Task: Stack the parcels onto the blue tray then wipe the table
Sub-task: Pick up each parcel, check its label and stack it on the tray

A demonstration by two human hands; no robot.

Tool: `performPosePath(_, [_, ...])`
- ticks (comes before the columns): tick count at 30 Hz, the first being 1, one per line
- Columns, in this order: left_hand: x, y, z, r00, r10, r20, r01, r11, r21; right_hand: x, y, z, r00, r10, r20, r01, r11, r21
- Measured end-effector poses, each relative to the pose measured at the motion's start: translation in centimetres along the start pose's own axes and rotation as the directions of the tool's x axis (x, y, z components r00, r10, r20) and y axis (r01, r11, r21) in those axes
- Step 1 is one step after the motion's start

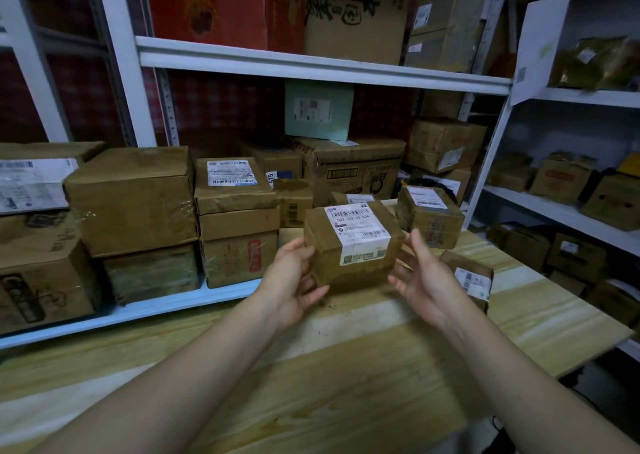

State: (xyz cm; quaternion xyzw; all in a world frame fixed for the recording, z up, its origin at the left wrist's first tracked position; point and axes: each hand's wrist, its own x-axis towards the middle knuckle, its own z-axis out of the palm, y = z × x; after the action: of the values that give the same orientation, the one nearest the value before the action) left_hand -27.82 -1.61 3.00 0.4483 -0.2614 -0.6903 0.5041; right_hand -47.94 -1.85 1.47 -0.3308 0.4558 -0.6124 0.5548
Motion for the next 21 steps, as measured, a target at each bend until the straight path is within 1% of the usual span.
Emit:
performPosePath(6, [0.4,-0.2,-0.2,0.996,0.088,0.013,-0.089,0.982,0.169,-0.4,-0.1,0.1,1.000,0.023,-0.002,-0.023,0.997,0.078])
performPosePath(9, [0.2,-0.1,-0.2,0.990,0.140,0.001,-0.136,0.967,0.217,-0.8,-0.2,0.1,1.000,0.005,0.021,-0.007,0.993,0.118])
performPosePath(17, [-0.1,0.1,0.0,0.991,0.132,-0.029,-0.125,0.975,0.183,-0.8,-0.2,0.5,0.999,-0.021,0.032,0.016,0.987,0.157])
performPosePath(21, [-0.2,0.2,0.0,0.994,0.097,-0.048,-0.090,0.987,0.131,0.0,0.2,-0.2,1.000,-0.016,0.011,0.012,0.967,0.256])
